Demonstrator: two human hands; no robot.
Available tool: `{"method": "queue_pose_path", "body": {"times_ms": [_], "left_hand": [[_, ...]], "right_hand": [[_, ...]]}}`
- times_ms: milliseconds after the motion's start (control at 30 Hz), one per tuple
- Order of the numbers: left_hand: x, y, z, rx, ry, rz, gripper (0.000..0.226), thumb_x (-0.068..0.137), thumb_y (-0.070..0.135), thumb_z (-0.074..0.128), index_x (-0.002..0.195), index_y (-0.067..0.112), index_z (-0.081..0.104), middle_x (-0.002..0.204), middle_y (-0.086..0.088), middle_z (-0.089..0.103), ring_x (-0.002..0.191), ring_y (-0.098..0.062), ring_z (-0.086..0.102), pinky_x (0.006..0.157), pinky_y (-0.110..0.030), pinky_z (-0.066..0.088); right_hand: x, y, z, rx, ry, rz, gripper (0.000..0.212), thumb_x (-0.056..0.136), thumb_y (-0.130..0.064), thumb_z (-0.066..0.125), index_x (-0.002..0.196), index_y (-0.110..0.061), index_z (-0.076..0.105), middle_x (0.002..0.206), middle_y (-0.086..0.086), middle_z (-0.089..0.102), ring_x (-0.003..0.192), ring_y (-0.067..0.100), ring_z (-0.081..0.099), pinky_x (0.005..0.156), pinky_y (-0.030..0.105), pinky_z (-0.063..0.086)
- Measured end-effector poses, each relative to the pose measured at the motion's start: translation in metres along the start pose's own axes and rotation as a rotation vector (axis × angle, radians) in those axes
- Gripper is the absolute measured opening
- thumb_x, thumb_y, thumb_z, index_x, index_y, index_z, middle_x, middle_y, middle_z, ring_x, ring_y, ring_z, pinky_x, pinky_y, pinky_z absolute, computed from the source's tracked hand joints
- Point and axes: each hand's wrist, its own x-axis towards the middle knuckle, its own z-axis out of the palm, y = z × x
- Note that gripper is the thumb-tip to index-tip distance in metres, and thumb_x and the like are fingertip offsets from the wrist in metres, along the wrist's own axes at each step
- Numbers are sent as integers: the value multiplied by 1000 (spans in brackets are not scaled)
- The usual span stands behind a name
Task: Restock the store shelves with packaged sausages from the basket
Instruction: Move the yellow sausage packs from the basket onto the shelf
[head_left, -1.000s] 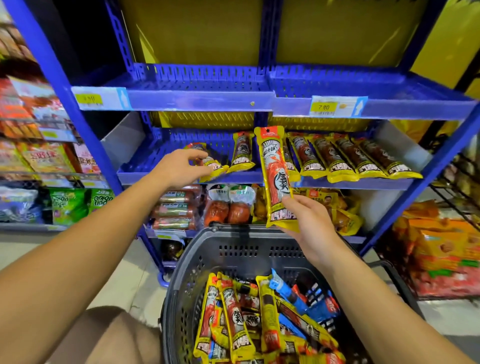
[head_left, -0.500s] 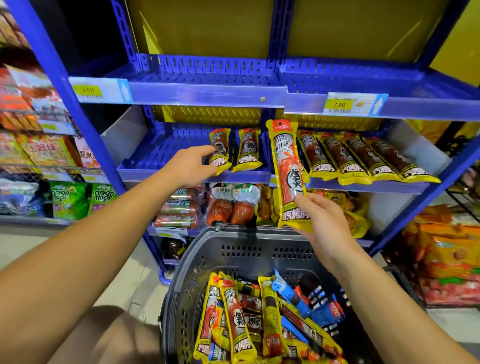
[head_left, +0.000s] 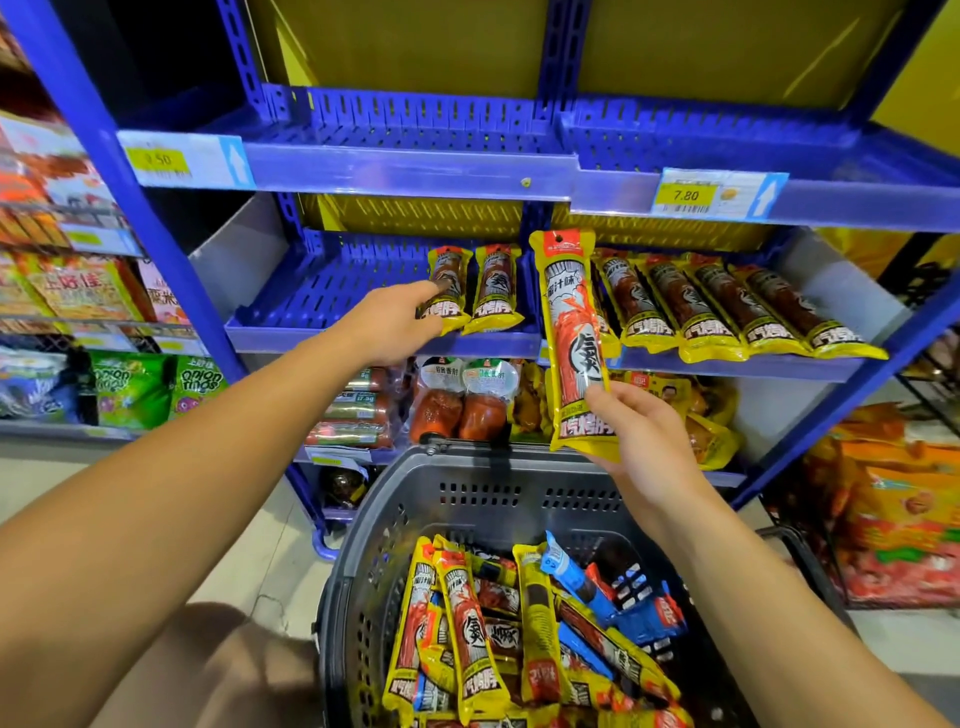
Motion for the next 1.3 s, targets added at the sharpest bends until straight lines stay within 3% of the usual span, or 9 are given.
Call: {"method": "queue_pose_path", "body": {"times_ms": [233,400,533,600,700,800,1000,1133,1300], "left_hand": [[8,0,-1,24,-41,12,55,102,28,43,154,26,26,158,-4,33,112,-27,57,92,-36,41],[9,2,-5,-26,-54,-42,52,102,28,39,153,26,29,153,-8,41,95,-24,57,86,-38,45],[2,7,-10,-66,-18,-37,51,102,30,40,152,28,32,157,-5,35,100,-25,59,83,-33,40],[-9,14,-14,-77,55,-14,50,101,29,43,150,26,36,155,-4,38,111,-25,58,91,-33,40],[-38,30,-17,-195,321,75,39,95,26,54,134,23,57,134,0,61,122,-17,54,106,-35,40],[-73,47,-7,-396,299,91,26,93,26,59,118,30,63,103,12,69,94,-3,61,90,-29,48],[-116,53,23,-973,96,-9,58,96,15,59,145,38,36,115,1,71,96,-16,69,81,-36,55],[-117,36,28,-1053,219,-59,69,89,8,66,145,37,37,99,0,74,66,-5,66,53,-16,46],[-97,-1,10,-812,295,-134,62,83,19,65,137,43,45,92,-1,72,66,-11,63,57,-28,47]], "right_hand": [[0,3,2,3,-1,30,15,92,-33,65,106,-28,67,99,-28,63,101,-5,54,104,51,44],[-1,0,4,30,-3,20,41,92,-34,65,130,-17,59,117,-16,60,113,8,53,105,53,43],[-3,-1,5,8,-18,16,8,94,-31,63,100,-28,67,87,-28,70,89,-9,62,93,42,48],[-6,-2,7,-13,-31,-9,13,95,-28,62,86,-31,70,76,-32,69,77,-16,63,83,35,47],[-12,0,13,-43,-50,-33,8,93,-34,64,97,-31,71,94,-24,71,93,-6,64,91,40,50],[-18,7,27,-100,-89,-105,25,89,-36,67,113,-40,63,114,-9,65,107,9,62,95,41,51],[-29,17,68,-190,-187,-298,45,93,-23,65,128,-48,52,92,-42,61,85,-23,52,68,0,43],[-30,13,88,-242,-294,-321,53,94,-23,63,143,-34,47,127,-26,59,113,-10,54,91,12,46],[-7,-4,81,-720,-122,-517,54,94,-43,57,144,-27,46,138,-4,51,131,15,40,107,33,32]]}}
